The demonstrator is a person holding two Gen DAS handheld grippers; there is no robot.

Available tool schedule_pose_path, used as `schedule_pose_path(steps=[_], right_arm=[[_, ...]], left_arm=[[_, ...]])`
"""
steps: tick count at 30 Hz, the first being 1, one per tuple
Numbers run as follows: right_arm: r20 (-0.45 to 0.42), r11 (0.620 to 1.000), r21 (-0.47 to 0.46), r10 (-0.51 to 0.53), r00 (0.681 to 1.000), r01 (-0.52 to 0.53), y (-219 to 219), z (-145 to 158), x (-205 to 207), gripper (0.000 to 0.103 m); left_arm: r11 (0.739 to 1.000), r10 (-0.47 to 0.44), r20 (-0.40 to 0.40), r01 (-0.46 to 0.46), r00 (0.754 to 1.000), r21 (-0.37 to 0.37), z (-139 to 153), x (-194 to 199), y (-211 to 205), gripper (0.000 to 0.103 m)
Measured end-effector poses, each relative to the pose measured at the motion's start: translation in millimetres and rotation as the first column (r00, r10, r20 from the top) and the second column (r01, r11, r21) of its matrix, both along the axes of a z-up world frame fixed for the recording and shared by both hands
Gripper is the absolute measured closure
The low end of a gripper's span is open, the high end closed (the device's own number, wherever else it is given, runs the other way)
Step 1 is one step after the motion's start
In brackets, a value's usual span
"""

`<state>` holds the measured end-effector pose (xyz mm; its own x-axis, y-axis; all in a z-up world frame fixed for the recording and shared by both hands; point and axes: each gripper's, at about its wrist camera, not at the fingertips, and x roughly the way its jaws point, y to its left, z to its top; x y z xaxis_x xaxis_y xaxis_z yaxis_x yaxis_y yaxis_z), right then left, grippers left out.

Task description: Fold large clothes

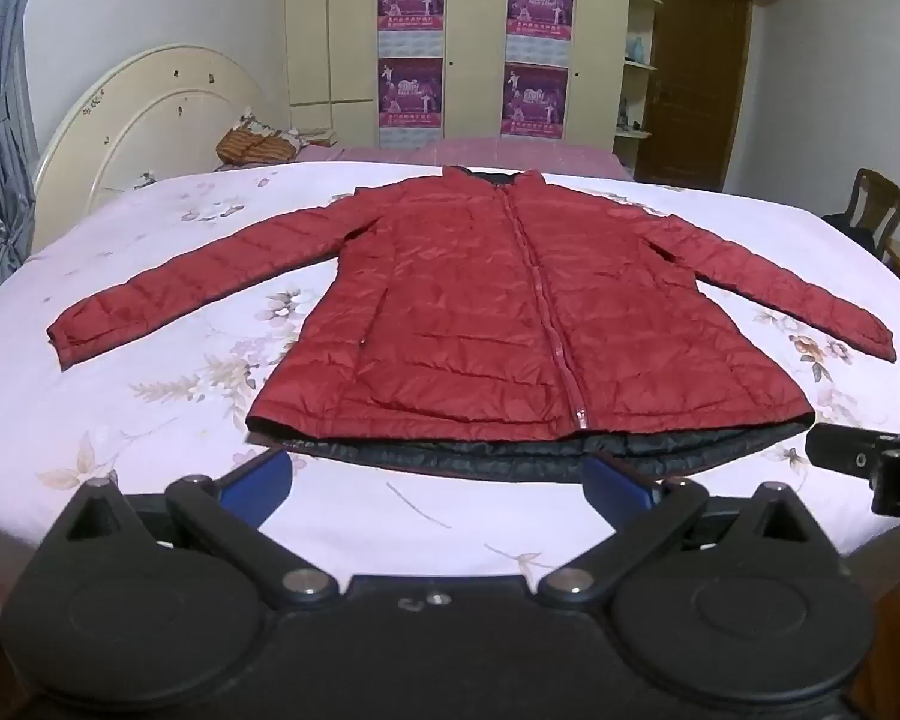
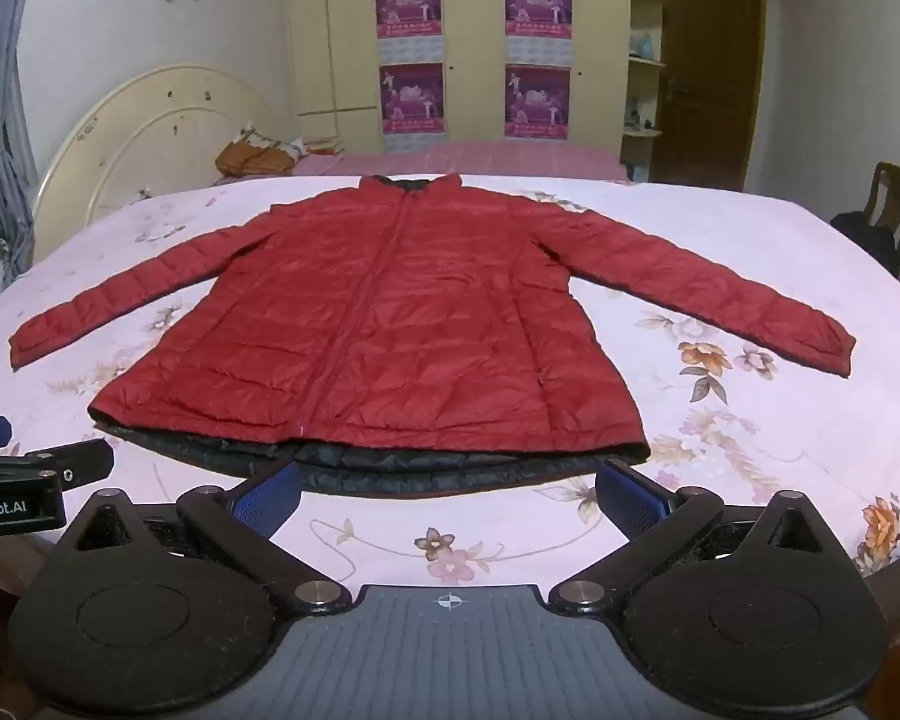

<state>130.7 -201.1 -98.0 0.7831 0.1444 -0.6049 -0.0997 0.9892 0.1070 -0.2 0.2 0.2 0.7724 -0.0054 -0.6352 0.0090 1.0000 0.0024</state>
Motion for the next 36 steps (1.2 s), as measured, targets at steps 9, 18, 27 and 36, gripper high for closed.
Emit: schedule_pose_path(steps=[9, 18, 27, 36], right_arm=[[0.003, 1.0, 0.005, -0.003, 1.0, 0.003, -1, 0, -1, 0.0], [0.002, 1.0, 0.007, -0.003, 1.0, 0.003, -7, 0, 1, 0.0], [0.0, 1.0, 0.009, -0.003, 1.0, 0.003, -10, 0, 3, 0.0], [-0.001, 1.0, 0.01, -0.005, 1.0, 0.005, -9, 0, 1, 0.0]], left_arm=[[1.0, -0.004, 0.001, 0.004, 1.0, 0.01, 2, -1, -5, 0.0], [1.0, -0.011, -0.004, 0.011, 1.0, 0.012, 3, 6, -7, 0.0], [1.0, -0.013, -0.006, 0.013, 1.0, 0.014, 4, 8, -8, 0.0], [1.0, -0.014, -0.005, 0.014, 1.0, 0.014, 3, 8, -8, 0.0]])
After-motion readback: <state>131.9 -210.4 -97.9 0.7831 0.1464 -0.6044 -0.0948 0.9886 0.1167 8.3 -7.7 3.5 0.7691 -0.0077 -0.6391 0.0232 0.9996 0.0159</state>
